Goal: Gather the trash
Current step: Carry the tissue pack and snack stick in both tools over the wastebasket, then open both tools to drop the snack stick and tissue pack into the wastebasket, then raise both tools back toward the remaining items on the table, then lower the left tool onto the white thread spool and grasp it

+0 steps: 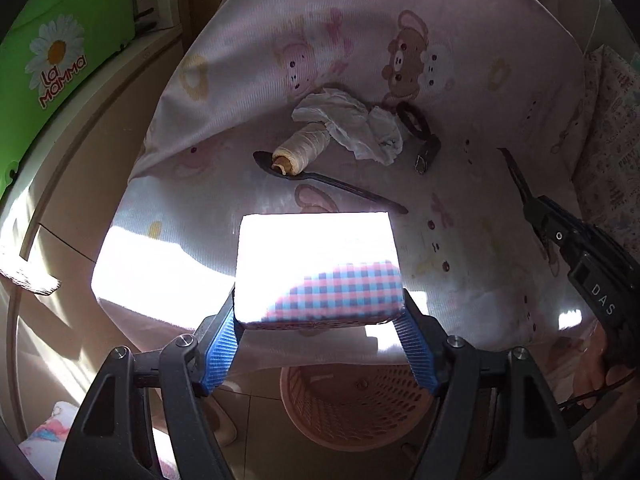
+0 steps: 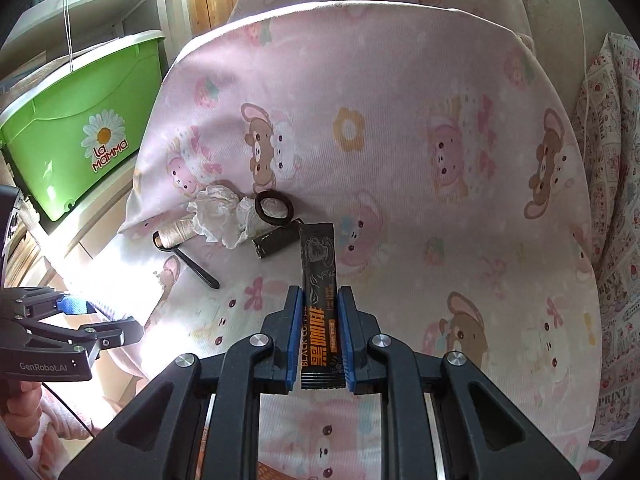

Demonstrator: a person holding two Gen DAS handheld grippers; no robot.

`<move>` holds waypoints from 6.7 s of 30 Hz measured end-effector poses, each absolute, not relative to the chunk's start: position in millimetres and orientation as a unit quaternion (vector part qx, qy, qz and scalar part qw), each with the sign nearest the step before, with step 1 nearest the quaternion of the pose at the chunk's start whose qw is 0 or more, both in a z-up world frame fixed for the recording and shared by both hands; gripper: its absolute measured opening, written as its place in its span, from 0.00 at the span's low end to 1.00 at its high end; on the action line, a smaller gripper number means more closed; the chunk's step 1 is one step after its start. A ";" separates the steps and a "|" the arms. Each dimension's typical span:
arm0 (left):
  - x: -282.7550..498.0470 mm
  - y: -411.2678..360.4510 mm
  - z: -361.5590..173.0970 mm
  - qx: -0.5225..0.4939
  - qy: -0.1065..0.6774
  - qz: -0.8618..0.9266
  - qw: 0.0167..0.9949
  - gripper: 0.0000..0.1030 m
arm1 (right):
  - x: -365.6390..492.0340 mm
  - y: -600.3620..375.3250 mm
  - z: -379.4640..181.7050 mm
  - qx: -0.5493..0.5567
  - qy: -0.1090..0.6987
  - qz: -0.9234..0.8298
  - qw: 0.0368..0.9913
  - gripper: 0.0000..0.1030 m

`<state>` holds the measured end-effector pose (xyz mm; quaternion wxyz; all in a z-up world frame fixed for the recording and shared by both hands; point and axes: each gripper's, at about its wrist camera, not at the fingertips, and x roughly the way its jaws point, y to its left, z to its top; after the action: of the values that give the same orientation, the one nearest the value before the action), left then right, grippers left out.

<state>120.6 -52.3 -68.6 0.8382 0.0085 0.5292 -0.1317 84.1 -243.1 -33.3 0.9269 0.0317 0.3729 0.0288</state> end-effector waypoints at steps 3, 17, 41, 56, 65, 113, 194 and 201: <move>118.8 -54.7 -67.8 0.004 0.514 -0.132 0.848 0.74 | 87.4 -240.0 -36.5 0.029 0.375 0.029 0.926 0.18; 124.6 -75.2 -64.1 0.060 0.475 -0.130 0.868 0.67 | 76.0 -238.7 -28.6 0.017 0.361 0.030 0.932 0.18; 43.7 -36.5 -24.9 -0.018 0.427 -0.125 0.895 0.65 | -17.2 -196.2 -20.9 0.047 0.353 0.102 0.929 0.18; 56.0 -29.0 -82.2 -0.088 0.550 -0.151 0.816 0.65 | -28.6 -172.3 -87.7 0.046 0.451 0.158 0.877 0.18; 61.7 -30.4 -132.8 -0.112 0.611 -0.125 0.774 0.65 | -12.6 -178.4 -140.4 0.084 0.525 0.141 0.835 0.18; 58.7 -42.8 -109.8 -0.001 0.518 -0.049 0.854 0.91 | -13.9 -180.1 -143.6 -0.044 0.482 0.004 0.875 0.75; 216.8 -64.8 -53.5 0.056 0.475 -0.152 0.865 0.49 | 106.6 -255.0 -18.9 0.099 0.365 0.031 0.925 0.83; 228.5 -60.9 -65.6 0.026 0.499 -0.155 0.852 0.38 | 109.5 -243.8 -18.3 0.060 0.358 0.027 0.931 0.83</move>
<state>228.5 -60.9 -65.6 0.8520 0.0255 0.4993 -0.1554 109.5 -243.8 -18.3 0.9315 0.0597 0.3579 0.0272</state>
